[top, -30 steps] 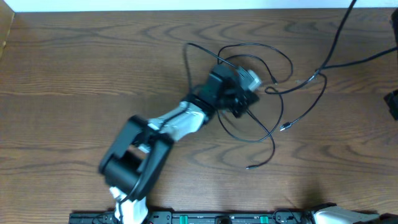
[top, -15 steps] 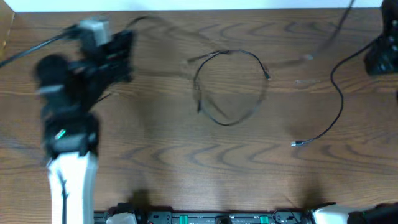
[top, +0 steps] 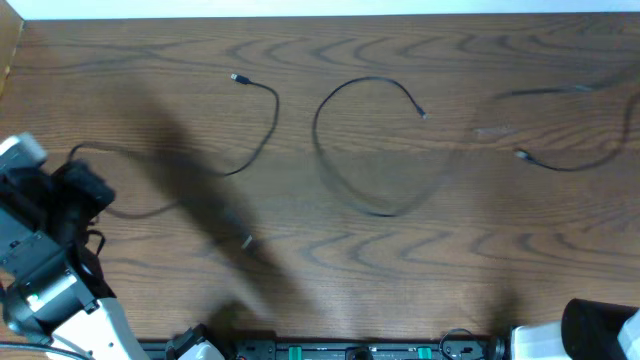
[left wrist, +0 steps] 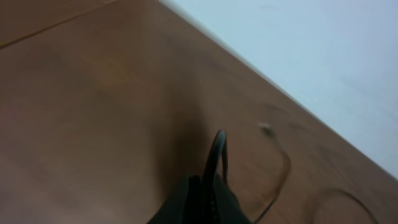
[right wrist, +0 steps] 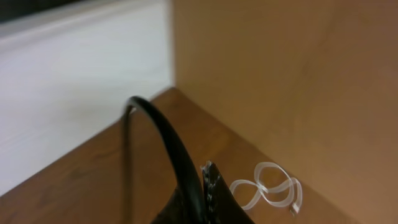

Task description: Untangle cables

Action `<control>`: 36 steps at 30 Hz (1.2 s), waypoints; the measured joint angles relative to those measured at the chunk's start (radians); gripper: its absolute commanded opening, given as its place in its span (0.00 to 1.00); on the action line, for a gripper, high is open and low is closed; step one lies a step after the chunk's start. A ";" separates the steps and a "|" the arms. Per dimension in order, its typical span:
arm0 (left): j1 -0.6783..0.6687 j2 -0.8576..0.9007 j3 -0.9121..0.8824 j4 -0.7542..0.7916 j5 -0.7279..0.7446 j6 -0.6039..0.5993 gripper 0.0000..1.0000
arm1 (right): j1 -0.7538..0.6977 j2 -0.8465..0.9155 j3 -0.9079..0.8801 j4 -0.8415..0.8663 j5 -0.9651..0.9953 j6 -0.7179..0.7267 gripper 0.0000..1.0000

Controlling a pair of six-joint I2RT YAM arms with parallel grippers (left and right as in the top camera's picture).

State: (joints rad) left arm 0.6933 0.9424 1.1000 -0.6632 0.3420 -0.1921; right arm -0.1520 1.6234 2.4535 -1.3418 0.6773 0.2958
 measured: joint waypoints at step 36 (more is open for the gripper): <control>-0.181 0.187 0.000 0.097 0.823 0.174 0.07 | 0.006 0.035 -0.563 0.036 -1.262 -0.723 0.01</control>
State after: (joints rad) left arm 0.5121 1.1297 1.1000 -0.5659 1.1652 -0.0185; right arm -0.1463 1.6581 1.8900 -1.3060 -0.5850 -0.4267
